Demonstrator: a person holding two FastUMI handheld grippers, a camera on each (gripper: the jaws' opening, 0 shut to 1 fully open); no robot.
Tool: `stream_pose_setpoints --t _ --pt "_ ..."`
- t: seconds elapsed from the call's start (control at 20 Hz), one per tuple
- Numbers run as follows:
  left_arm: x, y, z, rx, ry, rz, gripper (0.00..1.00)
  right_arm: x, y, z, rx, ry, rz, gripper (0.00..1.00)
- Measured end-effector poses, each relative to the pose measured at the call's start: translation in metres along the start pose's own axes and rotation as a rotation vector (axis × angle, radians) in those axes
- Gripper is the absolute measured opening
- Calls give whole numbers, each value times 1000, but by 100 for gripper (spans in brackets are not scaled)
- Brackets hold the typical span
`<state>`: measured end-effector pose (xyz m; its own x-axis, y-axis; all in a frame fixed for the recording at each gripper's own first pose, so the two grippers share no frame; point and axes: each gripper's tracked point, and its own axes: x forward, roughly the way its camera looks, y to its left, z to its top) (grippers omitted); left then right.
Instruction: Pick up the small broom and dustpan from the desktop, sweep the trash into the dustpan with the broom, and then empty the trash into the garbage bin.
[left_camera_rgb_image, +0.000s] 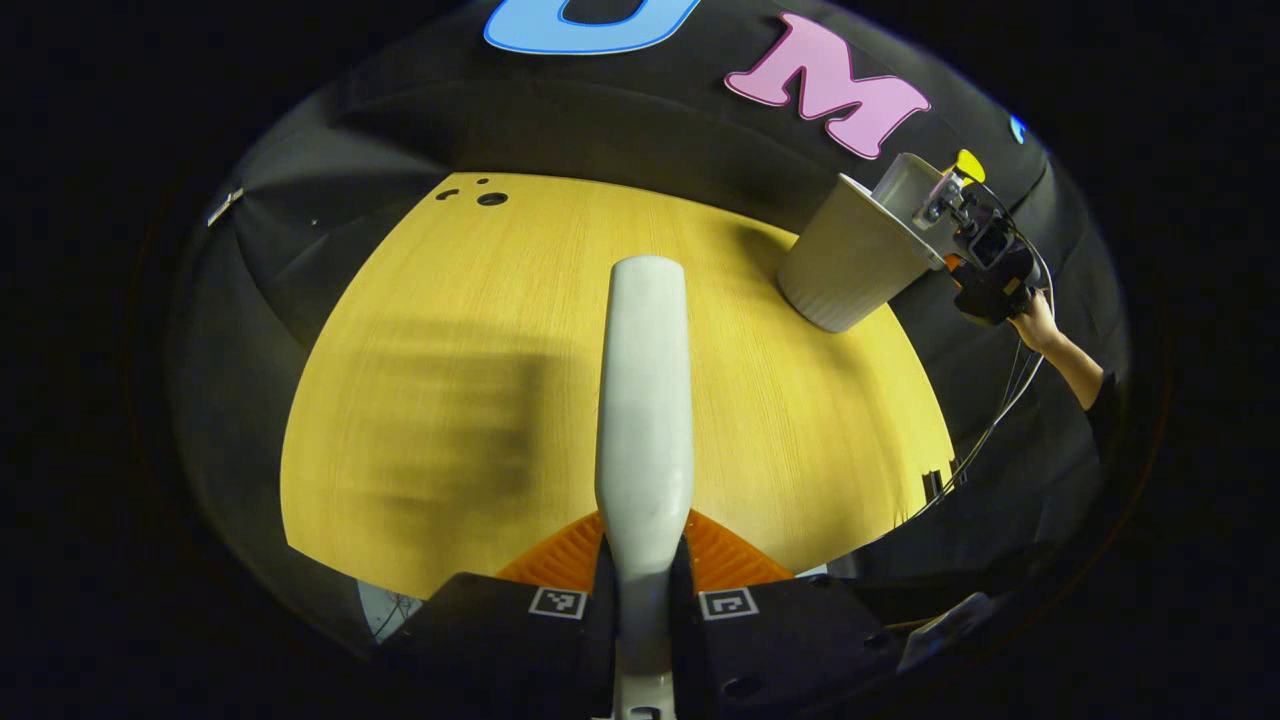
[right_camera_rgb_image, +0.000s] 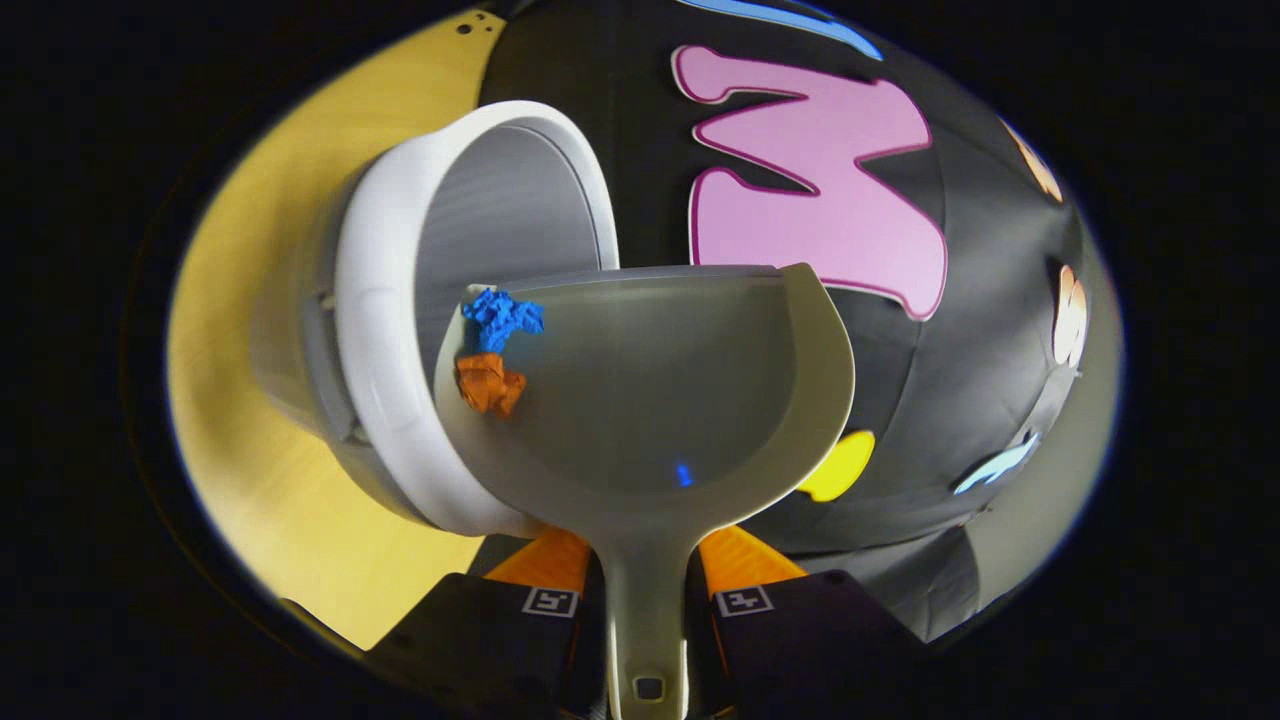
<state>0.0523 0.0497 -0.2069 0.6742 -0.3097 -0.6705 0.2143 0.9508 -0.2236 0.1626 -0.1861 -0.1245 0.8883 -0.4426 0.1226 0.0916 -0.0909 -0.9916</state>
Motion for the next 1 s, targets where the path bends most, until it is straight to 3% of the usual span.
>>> stream_pose_setpoints --t 0.15,0.35,0.55,0.65,0.7,1.0 --pt "-6 -5 9 -7 -24 0 27 5 0 -6 -47 -25 -10 35" --pt "-5 -16 3 -9 -36 4 27 1 2 -1 25 -16 37 35" --pt "-3 -23 -5 -3 -40 17 27 0 7 -3 179 4 131 31" --pt "-3 -25 -5 -23 -45 17 25 -2 9 0 278 8 194 39" --pt "-4 -24 -4 -27 -50 27 25 -3 7 -1 318 13 212 35" --pt "-13 -7 3 -57 -87 83 27 -22 -29 -13 649 45 281 35"
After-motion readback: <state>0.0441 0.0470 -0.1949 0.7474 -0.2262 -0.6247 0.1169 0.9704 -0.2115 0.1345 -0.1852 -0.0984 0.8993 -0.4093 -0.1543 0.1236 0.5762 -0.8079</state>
